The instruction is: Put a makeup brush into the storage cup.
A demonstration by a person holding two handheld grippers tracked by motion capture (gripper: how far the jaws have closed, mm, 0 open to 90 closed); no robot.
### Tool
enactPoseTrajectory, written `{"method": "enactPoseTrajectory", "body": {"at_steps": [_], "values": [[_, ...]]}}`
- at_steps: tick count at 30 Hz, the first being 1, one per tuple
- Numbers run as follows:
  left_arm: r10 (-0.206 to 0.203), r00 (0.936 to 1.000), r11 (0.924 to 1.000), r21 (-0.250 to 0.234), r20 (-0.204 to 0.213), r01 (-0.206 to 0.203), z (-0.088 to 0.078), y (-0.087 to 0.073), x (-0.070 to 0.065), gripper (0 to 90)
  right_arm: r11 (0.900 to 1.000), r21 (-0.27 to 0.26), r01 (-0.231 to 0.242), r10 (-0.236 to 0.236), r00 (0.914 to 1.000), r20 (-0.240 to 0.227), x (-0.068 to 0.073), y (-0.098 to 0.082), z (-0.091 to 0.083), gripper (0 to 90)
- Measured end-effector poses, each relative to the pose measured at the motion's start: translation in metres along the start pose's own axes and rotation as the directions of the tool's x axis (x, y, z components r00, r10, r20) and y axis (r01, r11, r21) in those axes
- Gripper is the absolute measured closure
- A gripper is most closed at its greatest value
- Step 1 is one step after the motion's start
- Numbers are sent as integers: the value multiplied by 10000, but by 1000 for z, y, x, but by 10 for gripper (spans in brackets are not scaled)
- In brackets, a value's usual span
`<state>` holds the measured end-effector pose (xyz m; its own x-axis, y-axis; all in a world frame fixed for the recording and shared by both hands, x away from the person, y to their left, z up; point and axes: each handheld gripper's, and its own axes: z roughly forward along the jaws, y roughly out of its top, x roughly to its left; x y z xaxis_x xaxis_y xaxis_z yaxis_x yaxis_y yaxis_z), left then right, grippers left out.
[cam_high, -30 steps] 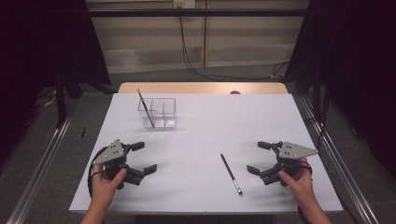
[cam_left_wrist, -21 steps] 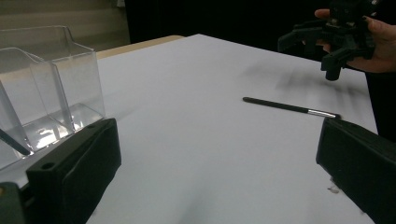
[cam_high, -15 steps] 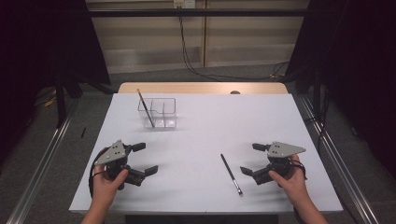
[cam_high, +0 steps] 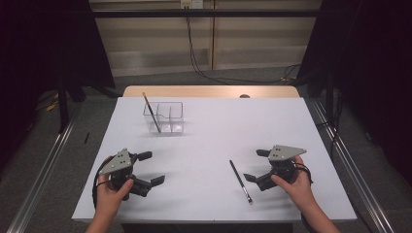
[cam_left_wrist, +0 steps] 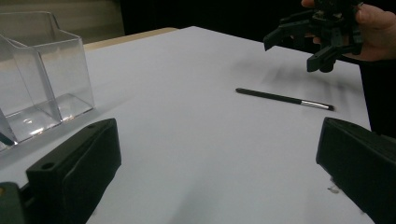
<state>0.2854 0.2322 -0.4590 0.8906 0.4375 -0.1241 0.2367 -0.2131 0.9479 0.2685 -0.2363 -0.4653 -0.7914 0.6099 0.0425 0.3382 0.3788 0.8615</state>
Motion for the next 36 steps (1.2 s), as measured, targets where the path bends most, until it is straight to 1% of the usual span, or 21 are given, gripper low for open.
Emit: {"method": "enactPoseTrajectory", "body": {"at_steps": [1, 3, 5, 7, 16, 20, 21, 25, 28, 30, 32, 33, 36], "values": [[40, 10000, 10000, -28, 1, -40, 0, 0, 1, 0, 10000, 56, 39, -39, 10000, -27, 0, 1, 1, 8], [-13, 10000, 10000, -83, -35, 13, 0, 1, 0, 0, 9999, 161, 44, -43, 10000, -84, 2, 2, 4, 7], [-16, 10000, 10000, -92, -38, 15, 0, 1, 0, 0, 9995, 240, 183, -180, 9998, -110, 3, 3, 5, 7], [-29, 10000, 10000, -45, -16, 29, 1, 0, 1, 0, 9995, 279, 128, -124, 9998, -144, 4, 5, 6, 6], [2, 10000, 10000, -47, -39, -2, 0, 1, 0, 0, 9975, 663, 263, -243, 9992, -310, 7, 11, 14, 6], [12, 10000, 10000, -51, -57, -12, -1, 1, 0, 0, 9942, 1050, 222, -191, 9994, -305, 8, 13, 19, 10], [8, 10000, 10000, -53, -69, -8, -1, 1, 0, 0, 9929, 1156, 286, -251, 9992, -318, 9, 14, 20, 9], [-23, 9999, 10000, -49, -97, 23, -1, 1, 0, 0, 9843, 1743, 281, -215, 9990, -400, 10, 17, 24, 13], [-30, 10000, 10000, -60, -82, 29, -1, 1, 0, 0, 9777, 2086, 239, -174, 9993, -332, 13, 20, 27, 19], [-31, 10000, 10000, -60, -69, 31, -1, 1, 0, 0, 9716, 2342, 331, -261, 9991, -325, 15, 22, 29, 25], [-32, 10000, 10000, -56, -78, 32, -1, 1, 0, 0, 9626, 2669, 469, -392, 9986, -342, 16, 24, 30, 30], [-24, 10000, 10000, -50, -71, 24, -1, 1, 0, 0, 9574, 2852, 456, -384, 9988, -307, 17, 24, 31, 40], [-17, 10000, 10000, -13, -64, 17, 0, 1, 0, 0, 9405, 3357, 531, -427, 9984, -381, 19, 26, 32, 86]]}}
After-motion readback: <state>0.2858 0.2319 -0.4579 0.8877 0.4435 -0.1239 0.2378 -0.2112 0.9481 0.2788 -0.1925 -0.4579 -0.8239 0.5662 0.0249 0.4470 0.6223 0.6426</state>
